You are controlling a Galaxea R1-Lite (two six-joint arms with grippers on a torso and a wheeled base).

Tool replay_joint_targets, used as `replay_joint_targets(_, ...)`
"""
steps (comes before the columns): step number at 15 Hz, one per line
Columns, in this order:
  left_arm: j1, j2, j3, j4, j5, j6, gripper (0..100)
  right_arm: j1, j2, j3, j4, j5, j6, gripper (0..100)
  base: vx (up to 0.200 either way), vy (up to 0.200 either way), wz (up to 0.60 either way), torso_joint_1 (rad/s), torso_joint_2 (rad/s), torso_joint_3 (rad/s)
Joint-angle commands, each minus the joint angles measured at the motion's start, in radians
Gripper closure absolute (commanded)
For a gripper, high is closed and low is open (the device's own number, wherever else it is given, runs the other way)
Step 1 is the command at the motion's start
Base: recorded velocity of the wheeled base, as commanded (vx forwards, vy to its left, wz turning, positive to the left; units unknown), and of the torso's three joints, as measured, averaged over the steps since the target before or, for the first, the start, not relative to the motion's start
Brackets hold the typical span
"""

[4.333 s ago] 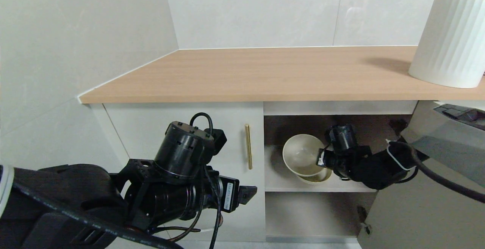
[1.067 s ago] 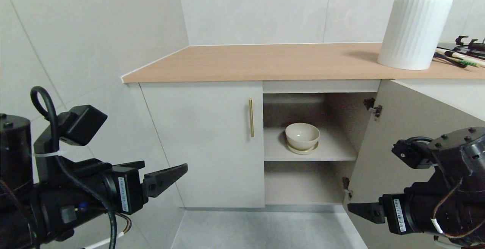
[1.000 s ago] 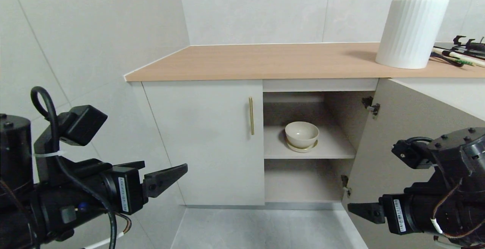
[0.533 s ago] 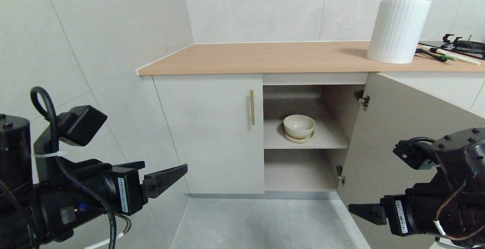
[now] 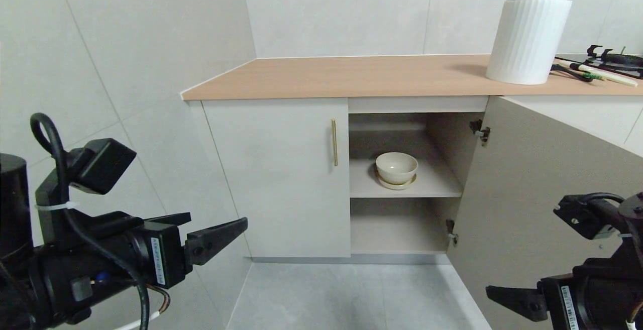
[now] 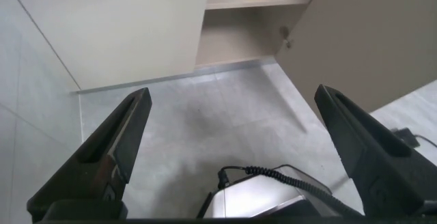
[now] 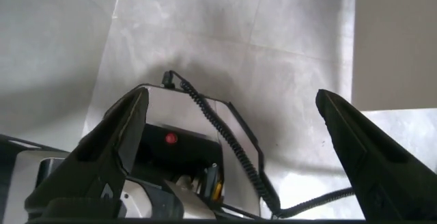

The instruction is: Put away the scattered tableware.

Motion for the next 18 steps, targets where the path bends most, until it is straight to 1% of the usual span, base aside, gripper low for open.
replay_joint_targets(1,0.0,0.001,-0.001,0.0,0.002,0.0,0,0.002,-0.033,0.005,0.008,-0.009,-0.009,0,0.0,-0.2,0.0,0.002,0.0,0.002)
replay_joint_targets(5,0.0,-0.004,-0.001,0.0,0.002,0.0,0,0.002,-0.087,-0.026,0.225,-0.009,-0.096,0,0.0,-0.2,0.0,0.005,0.0,-0.001)
replay_joint_targets(6,0.0,-0.004,-0.001,0.0,0.002,0.0,0,0.002,-0.087,-0.029,0.234,-0.009,-0.096,0,0.0,-0.2,0.0,-0.002,0.0,0.012)
replay_joint_targets(7,0.0,-0.006,-0.001,0.0,0.002,0.0,0,0.0,-0.09,-0.05,0.303,-0.01,-0.096,0,0.0,-0.2,0.0,0.002,0.0,-0.002)
replay_joint_targets(8,0.0,-0.006,-0.001,0.0,0.002,0.0,0,0.0,-0.088,-0.061,0.332,-0.01,-0.096,0,0.0,-0.2,0.0,0.007,0.0,-0.002)
replay_joint_targets(9,0.0,-0.006,-0.001,0.0,0.002,0.0,0,-0.006,-0.084,-0.083,0.389,-0.015,-0.096,0,0.0,-0.2,0.0,-0.002,0.0,0.002)
replay_joint_targets(10,0.0,-0.006,-0.001,0.0,0.002,0.0,0,-0.021,-0.079,-0.096,0.421,-0.033,-0.096,0,0.0,-0.2,0.0,-0.002,0.0,0.002)
replay_joint_targets(12,0.0,-0.007,-0.001,0.0,0.002,0.0,0,-0.072,-0.073,-0.113,0.472,-0.067,-0.096,0,0.0,-0.2,0.0,0.007,0.0,-0.002)
replay_joint_targets(14,0.0,-0.006,-0.001,0.0,0.0,0.0,0,-0.123,-0.067,-0.155,0.57,-0.121,-0.096,0,0.0,0.0,0.0,0.0,0.0,0.0)
replay_joint_targets(16,0.0,-0.006,0.001,0.0,0.0,0.0,0,-0.216,-0.061,-0.193,0.628,-0.204,-0.098,0,0.0,0.0,0.0,0.0,0.0,0.0)
replay_joint_targets(17,0.002,-0.006,0.001,0.0,0.0,0.0,0,-0.255,-0.059,-0.202,0.63,-0.237,-0.098,0,0.0,0.0,0.0,0.0,0.0,0.0)
replay_joint_targets(18,0.0,-0.006,0.001,0.0,-0.001,0.0,0,-0.322,-0.051,-0.221,0.628,-0.282,-0.099,0,0.0,0.0,0.0,0.0,0.0,0.0)
